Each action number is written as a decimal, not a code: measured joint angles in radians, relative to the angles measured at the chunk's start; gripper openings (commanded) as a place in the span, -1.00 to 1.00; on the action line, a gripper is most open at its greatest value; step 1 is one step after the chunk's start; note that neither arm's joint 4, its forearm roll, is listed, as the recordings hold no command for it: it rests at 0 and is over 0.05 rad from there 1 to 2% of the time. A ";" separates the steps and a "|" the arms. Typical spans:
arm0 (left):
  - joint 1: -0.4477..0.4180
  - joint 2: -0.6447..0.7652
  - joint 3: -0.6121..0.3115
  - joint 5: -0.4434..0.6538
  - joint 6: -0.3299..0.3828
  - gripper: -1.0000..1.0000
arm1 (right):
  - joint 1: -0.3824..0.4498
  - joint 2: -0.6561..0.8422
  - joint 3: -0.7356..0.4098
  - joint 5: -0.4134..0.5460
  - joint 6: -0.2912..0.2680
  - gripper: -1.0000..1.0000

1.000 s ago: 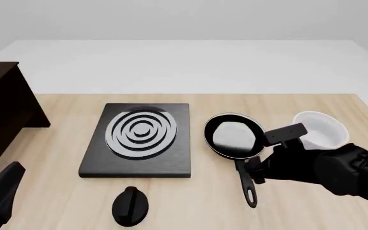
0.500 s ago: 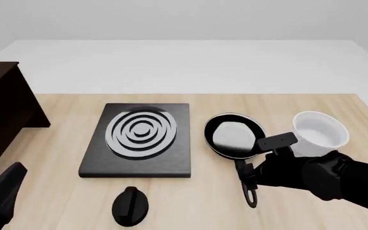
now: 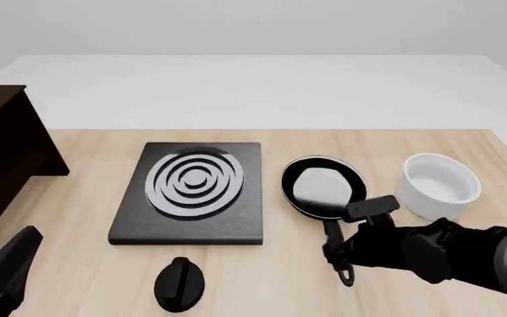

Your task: Put the frying pan on the cabinet shelf.

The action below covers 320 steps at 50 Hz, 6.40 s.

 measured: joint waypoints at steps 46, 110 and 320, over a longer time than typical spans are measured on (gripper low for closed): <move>-0.007 0.002 0.007 -0.004 0.002 1.00 | -0.067 0.059 0.077 -0.121 -0.043 -1.00; -0.027 0.014 -0.043 0.020 -0.039 1.00 | -0.099 -0.331 -0.193 0.062 -0.229 -1.00; -0.289 0.326 -0.206 -0.233 -0.804 1.00 | 0.790 0.119 -0.946 0.223 -0.080 -1.00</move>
